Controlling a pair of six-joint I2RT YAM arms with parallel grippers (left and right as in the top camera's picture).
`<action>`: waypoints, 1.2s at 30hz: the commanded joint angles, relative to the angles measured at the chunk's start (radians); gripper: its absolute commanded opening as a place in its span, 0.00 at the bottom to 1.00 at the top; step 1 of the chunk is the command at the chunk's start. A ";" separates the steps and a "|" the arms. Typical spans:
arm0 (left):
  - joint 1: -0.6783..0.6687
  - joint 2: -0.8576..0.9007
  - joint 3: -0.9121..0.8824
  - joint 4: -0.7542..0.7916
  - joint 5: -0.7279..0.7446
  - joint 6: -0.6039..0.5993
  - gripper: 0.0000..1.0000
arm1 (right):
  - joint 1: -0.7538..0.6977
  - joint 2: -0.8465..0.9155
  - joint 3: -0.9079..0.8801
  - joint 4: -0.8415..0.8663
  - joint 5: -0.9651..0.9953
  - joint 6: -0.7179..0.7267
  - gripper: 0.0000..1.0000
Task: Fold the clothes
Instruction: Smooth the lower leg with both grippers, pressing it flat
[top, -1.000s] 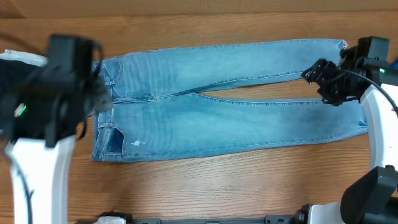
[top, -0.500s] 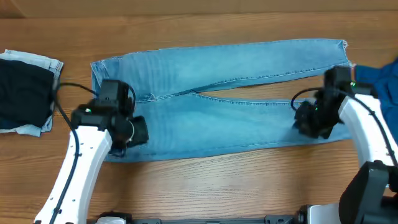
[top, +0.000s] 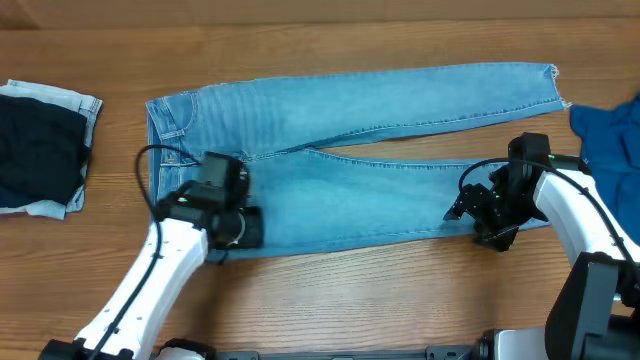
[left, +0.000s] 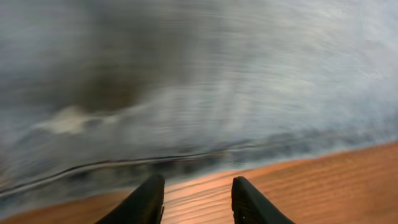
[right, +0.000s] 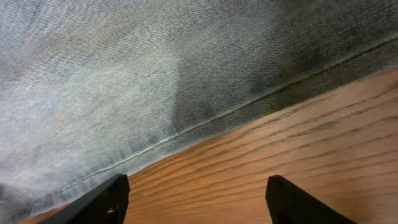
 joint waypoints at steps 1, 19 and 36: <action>-0.109 -0.009 -0.009 0.027 -0.103 0.027 0.42 | 0.000 -0.025 -0.005 0.000 -0.023 0.001 0.74; -0.172 0.280 -0.010 0.129 -0.059 0.058 0.42 | 0.000 -0.025 -0.064 0.096 -0.026 0.129 0.94; -0.192 0.101 -0.008 -0.002 -0.041 0.128 0.36 | 0.000 -0.025 -0.107 0.165 -0.018 0.129 0.94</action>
